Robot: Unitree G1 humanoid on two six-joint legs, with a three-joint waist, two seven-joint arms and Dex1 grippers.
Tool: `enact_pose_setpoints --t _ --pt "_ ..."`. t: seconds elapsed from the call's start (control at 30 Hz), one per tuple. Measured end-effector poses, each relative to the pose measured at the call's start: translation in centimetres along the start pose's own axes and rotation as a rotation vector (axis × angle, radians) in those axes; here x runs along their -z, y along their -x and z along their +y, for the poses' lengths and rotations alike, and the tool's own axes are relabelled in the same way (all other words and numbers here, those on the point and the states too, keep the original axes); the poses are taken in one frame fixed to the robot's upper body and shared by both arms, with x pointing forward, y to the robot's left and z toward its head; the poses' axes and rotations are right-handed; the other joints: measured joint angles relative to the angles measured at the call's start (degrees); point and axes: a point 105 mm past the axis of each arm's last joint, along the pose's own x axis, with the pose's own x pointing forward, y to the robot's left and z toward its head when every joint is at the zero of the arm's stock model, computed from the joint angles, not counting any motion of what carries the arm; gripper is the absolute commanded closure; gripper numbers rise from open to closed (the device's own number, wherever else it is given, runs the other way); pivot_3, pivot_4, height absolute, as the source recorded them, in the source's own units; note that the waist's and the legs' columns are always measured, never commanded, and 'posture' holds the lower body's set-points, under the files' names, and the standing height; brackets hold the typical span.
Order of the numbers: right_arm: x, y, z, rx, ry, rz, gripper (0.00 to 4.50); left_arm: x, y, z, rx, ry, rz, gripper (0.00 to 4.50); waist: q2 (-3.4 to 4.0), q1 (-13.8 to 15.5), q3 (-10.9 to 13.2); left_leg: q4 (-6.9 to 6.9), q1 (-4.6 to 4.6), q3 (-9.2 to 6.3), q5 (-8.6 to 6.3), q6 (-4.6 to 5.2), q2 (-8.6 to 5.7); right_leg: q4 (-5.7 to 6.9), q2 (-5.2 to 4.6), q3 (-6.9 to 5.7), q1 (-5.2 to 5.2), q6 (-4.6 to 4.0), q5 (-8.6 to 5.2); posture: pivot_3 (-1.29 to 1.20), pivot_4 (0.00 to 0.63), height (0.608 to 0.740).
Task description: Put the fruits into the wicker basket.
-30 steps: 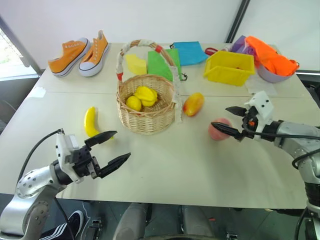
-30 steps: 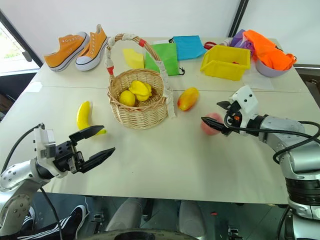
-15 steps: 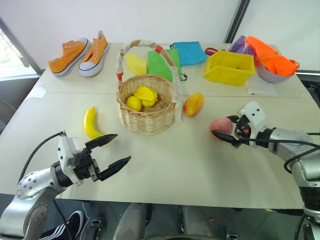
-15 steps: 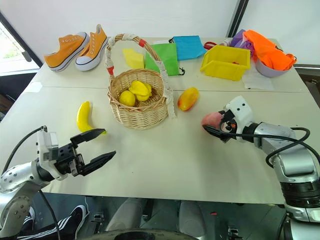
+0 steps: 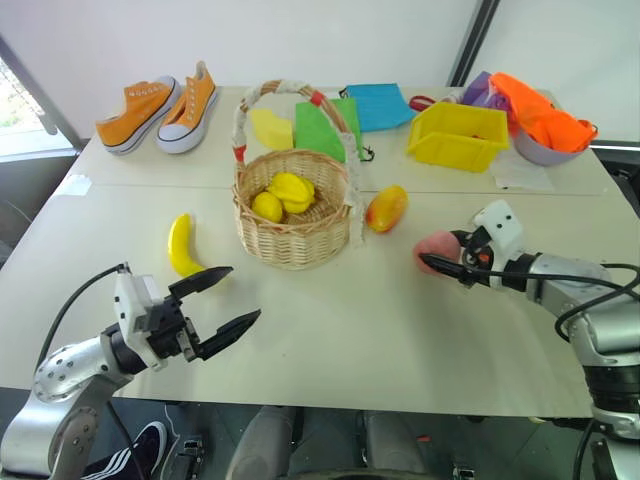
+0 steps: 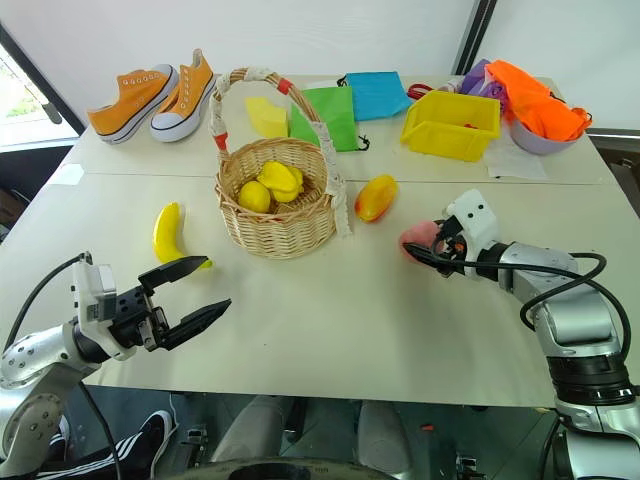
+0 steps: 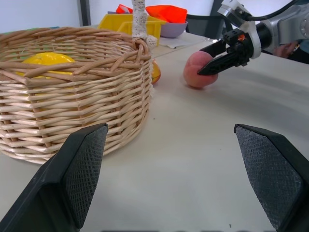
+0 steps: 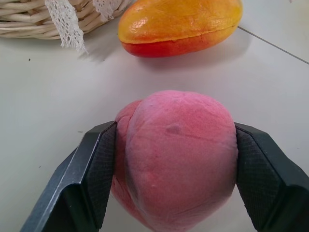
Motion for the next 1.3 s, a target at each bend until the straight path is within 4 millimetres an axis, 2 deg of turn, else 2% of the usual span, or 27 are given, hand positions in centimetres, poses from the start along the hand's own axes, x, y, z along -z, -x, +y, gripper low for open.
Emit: enact_pose_setpoints --t 0.07,0.2,0.33,0.5,0.6,0.7,0.87,0.93,0.97,1.0,1.2,1.3 --pt "-0.6 0.4 1.5 -0.105 -0.039 -0.008 1.55 -0.1 0.1 0.3 -0.027 0.003 -0.010 0.00 0.05 0.0 0.0 -0.01 -0.05 0.00 0.00 0.00 0.00 0.00 0.00 0.01 0.01 0.00 0.00 0.00 0.150 0.740" --pt "-3.8 1.5 4.4 -0.274 -0.025 -0.076 1.55 -0.1 1.1 1.2 -0.107 0.004 -0.015 0.00 0.05 -0.2 0.1 -0.03 -0.06 0.00 -0.01 0.02 0.02 0.00 0.00 0.01 0.01 -0.01 0.00 0.00 0.150 0.740" --pt "-9.4 0.8 7.4 -0.388 -0.008 -0.266 1.55 -0.2 2.1 2.0 -0.194 0.002 -0.023 0.00 0.02 -0.2 0.0 -0.02 -0.06 -0.01 -0.02 0.01 0.05 0.00 0.01 -0.01 -0.07 -0.16 -0.07 0.00 0.150 0.740" --pt "-14.4 -3.1 13.0 -0.507 -0.049 -0.461 1.55 -0.8 2.4 3.1 -0.265 -0.037 -0.055 0.00 0.03 -0.2 0.0 -0.10 -0.04 -0.04 -0.02 0.01 0.01 -0.21 0.02 0.00 -0.14 -0.01 0.03 0.00 0.150 0.740" --pt "-16.1 -5.0 15.4 -0.517 0.015 -0.501 1.55 -1.2 2.2 3.5 -0.286 -0.059 -0.070 0.00 -0.01 0.0 0.0 -0.11 -0.04 -0.06 -0.02 0.00 -0.04 -0.23 0.03 -0.01 -0.13 0.03 0.06 0.00 0.150 0.740" --pt "-16.9 -6.6 15.2 -0.437 0.076 -0.528 1.55 -1.2 2.2 3.7 -0.302 -0.060 -0.068 0.00 -0.02 0.0 0.0 -0.09 -0.03 -0.06 -0.01 0.00 -0.08 -0.23 0.03 -0.01 -0.12 0.07 0.09 0.00 0.150 0.740" --pt "-16.6 -8.6 15.0 -0.345 0.221 -0.546 1.55 -1.3 2.2 3.8 -0.318 -0.064 -0.067 0.00 -0.02 -0.5 0.0 -0.11 0.02 -0.06 0.01 -0.04 -0.03 -0.09 0.08 0.02 -0.15 0.08 0.10 0.00 0.150 0.740" --pt "-16.6 -9.0 14.8 -0.324 0.244 -0.558 0.52 -1.5 2.1 3.7 -0.318 -0.070 -0.072 0.00 -0.02 -0.5 0.0 -0.11 0.04 -0.06 0.02 -0.06 -0.03 -0.04 0.08 0.02 -0.16 0.08 0.10 0.00 0.150 0.740" --pt "-16.7 -9.1 14.7 -0.316 0.245 -0.565 0.16 -1.5 2.0 3.6 -0.318 -0.070 -0.072 0.00 -0.02 -0.5 0.0 -0.11 0.04 -0.06 0.02 -0.06 -0.03 -0.03 0.09 0.02 -0.16 0.08 0.10 0.00 0.150 0.740" --pt "-16.7 -9.2 14.7 -0.315 0.241 -0.569 0.07 -1.5 2.0 3.6 -0.317 -0.068 -0.071 0.00 -0.02 -0.5 0.0 -0.11 0.04 -0.06 0.02 -0.06 -0.03 -0.02 0.09 0.03 -0.16 0.08 0.10 0.00 0.150 0.740" --pt "-16.8 -8.7 14.5 -0.323 0.249 -0.589 0.07 -1.3 1.4 3.3 -0.290 -0.056 -0.074 0.00 -0.02 -0.3 0.0 -0.11 0.04 -0.06 0.02 -0.06 -0.03 -0.02 0.08 0.03 -0.16 0.08 0.10 0.00 0.150 0.740" --pt "-16.9 -6.9 13.7 -0.363 0.163 -0.626 0.07 -1.4 1.1 3.3 -0.274 -0.051 -0.078 0.00 -0.02 -0.2 0.0 -0.11 0.04 -0.06 0.02 -0.06 -0.04 -0.03 0.07 0.04 -0.16 0.08 0.10 0.00 0.150 0.740"
